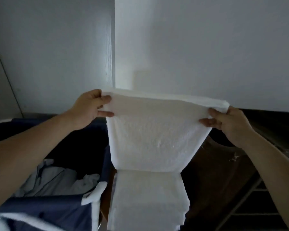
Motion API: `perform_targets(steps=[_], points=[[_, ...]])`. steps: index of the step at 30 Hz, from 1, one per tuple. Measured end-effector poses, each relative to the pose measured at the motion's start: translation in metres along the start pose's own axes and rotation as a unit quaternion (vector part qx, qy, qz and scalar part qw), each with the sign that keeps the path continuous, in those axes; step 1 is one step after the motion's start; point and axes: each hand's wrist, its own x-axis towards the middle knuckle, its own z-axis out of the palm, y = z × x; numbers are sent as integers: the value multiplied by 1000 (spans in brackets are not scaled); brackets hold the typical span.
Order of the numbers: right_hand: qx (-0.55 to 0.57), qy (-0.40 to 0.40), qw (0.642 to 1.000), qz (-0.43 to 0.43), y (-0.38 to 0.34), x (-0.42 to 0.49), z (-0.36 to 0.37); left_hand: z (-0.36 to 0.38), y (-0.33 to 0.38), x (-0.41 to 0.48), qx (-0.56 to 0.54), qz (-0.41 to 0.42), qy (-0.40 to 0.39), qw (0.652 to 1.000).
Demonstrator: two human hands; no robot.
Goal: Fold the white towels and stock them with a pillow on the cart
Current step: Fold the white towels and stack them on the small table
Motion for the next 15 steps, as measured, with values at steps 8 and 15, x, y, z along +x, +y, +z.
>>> perform_targets(steps=[8,15], points=[[-178,-110,959,190,72,-107,-10,-28,-114,-95,80,-179,-69,978],[-321,-233,894,207,81,-88,-34,-49,-133,-71,112,-229,-206,945]])
